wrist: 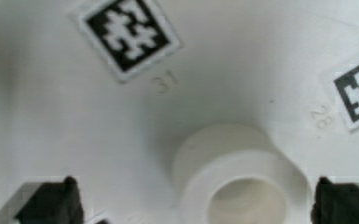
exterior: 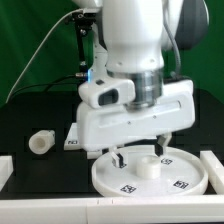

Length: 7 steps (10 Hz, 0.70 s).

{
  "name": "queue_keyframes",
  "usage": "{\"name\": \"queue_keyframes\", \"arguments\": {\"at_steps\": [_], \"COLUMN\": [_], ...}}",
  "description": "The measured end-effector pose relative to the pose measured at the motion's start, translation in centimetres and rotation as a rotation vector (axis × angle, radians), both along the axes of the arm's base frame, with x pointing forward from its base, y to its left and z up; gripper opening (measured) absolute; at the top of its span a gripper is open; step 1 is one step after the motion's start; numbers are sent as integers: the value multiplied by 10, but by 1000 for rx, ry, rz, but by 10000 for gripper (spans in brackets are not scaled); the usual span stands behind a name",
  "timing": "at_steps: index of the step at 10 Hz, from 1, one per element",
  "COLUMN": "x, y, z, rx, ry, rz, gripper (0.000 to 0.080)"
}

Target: Assemble round table

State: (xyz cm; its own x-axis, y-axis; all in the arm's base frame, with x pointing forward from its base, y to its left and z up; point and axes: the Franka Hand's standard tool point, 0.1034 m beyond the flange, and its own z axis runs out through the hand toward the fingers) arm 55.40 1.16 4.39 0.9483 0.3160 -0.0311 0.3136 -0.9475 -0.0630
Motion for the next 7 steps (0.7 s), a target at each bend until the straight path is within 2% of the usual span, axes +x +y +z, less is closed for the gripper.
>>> {"name": "queue_keyframes", "arguments": {"at_steps": [1,2,6,7], "x": [1,1,0,-2], "y": [-10,-14,-12,-19], "z": [11,19,15,15], "rx": [-7,-10,-9,-7], "ry": [-8,-18,-13,-10], "rz": [-15,-21,-19,-51], "gripper": [649,649,649,649]}}
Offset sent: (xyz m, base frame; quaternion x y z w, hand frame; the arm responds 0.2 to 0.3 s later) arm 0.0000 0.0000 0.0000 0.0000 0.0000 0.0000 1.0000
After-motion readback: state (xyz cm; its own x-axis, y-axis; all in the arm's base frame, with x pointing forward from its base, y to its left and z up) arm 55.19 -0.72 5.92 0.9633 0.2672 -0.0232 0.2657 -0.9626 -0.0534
